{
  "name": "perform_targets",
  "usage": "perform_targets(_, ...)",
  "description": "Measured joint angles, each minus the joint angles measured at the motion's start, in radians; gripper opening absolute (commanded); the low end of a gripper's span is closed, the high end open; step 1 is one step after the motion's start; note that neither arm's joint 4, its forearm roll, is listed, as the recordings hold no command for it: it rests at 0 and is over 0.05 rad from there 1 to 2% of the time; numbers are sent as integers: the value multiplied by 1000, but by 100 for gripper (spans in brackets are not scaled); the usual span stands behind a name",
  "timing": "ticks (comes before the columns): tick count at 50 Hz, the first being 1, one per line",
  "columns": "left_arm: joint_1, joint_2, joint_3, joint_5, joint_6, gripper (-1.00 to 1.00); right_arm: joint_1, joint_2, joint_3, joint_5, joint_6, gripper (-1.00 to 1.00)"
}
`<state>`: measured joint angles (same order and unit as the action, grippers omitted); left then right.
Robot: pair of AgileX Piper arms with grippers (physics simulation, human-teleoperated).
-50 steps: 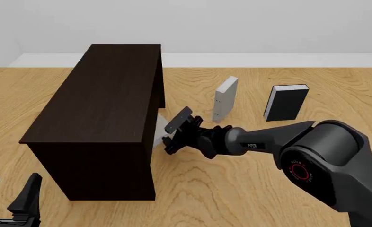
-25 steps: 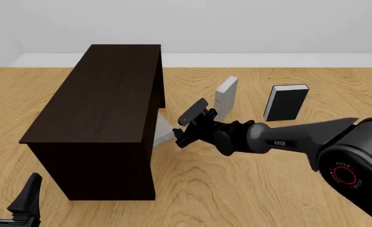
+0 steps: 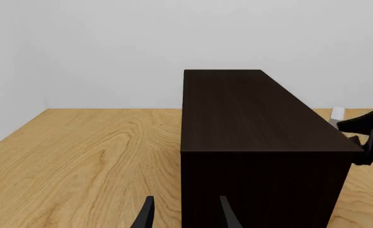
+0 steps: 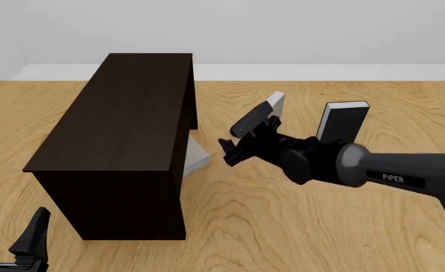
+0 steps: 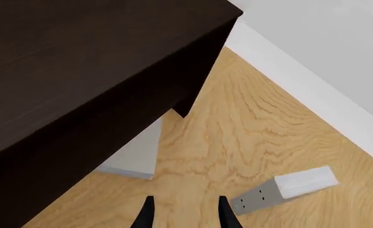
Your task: Pick up the book on the right and place it under the cabinet shelf.
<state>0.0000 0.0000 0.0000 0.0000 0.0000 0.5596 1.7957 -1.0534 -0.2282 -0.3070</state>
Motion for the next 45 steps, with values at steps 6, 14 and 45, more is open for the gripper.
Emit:
perform_targets(6,0,0,0,0,0,100,-6,-61,26,7,3,100)
perform_targets(14,0,0,0,0,0,100,-11,-133,53,18,8,100)
perform_targets(45,0,0,0,0,0,100,-26,-364,110,78,24,100)
